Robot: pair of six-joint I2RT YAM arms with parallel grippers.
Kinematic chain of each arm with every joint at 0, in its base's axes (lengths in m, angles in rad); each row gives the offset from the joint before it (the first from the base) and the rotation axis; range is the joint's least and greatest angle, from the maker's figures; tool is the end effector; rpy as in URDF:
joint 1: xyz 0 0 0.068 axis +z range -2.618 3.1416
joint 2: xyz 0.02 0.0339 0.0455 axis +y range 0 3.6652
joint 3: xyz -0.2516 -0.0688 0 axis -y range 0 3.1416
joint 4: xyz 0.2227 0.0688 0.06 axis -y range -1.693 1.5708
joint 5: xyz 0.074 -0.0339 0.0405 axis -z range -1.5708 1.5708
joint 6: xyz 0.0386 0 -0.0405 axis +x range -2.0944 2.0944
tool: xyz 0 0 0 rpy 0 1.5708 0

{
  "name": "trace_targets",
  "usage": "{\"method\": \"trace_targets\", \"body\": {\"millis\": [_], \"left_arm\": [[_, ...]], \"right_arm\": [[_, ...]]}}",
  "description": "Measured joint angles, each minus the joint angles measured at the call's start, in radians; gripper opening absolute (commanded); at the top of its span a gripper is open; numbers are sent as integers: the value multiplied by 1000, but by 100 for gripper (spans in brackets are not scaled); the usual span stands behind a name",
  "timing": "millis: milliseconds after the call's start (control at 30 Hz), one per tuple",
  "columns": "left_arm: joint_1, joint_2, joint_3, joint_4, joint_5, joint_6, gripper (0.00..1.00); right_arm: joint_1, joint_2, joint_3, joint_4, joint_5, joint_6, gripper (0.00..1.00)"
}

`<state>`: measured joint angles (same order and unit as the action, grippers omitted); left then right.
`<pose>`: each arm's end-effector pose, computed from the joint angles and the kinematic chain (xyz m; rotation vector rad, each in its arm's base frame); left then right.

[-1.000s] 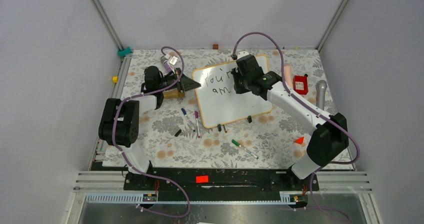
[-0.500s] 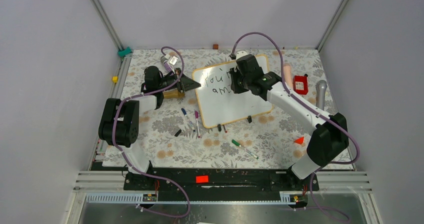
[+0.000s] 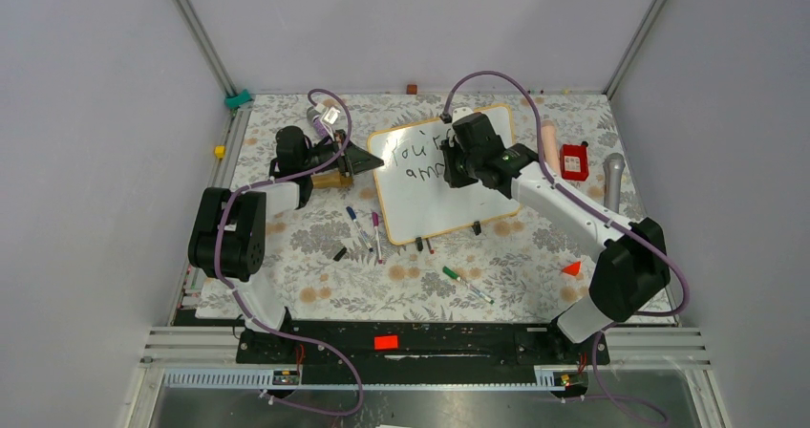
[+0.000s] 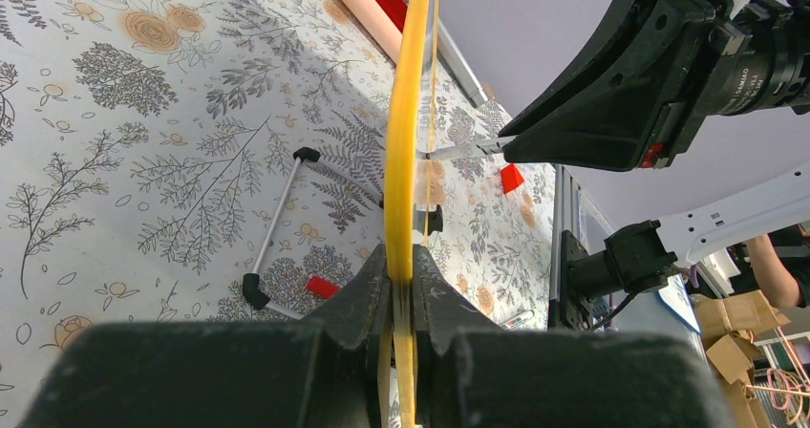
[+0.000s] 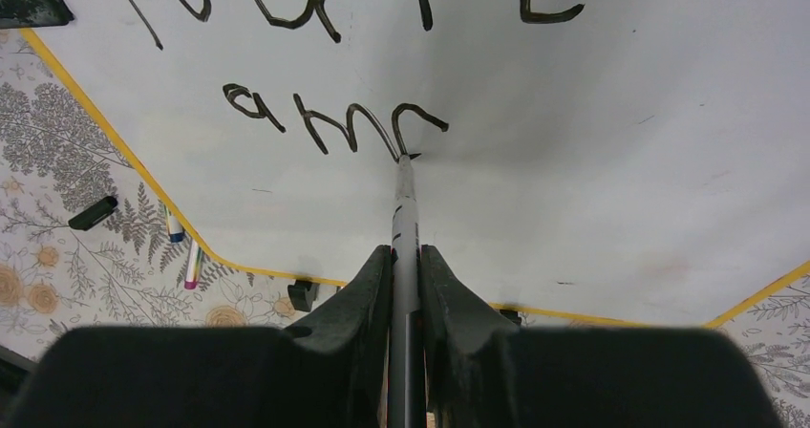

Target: Write a sentence on the whiteboard

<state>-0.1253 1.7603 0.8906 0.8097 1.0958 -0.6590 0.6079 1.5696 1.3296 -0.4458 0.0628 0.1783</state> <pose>0.3414 -0.0776 0.2236 0.4578 1.7580 -1.4551 0.2783 0.1907 0.2992 -0.4525 2.2333 0.3474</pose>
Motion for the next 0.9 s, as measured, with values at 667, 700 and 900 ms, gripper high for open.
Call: {"method": "trace_targets", "body": {"millis": [667, 700, 900], "left_arm": [[-4, -4, 3, -8, -4, 3, 2], [-5, -4, 3, -8, -4, 3, 2], [-5, -4, 5, -11, -6, 3, 2]], "right_arm": [[0, 20, 78, -21, 78, -6, 0], [0, 20, 77, -21, 78, -6, 0], [-1, 13, 52, -16, 76, -6, 0]]}}
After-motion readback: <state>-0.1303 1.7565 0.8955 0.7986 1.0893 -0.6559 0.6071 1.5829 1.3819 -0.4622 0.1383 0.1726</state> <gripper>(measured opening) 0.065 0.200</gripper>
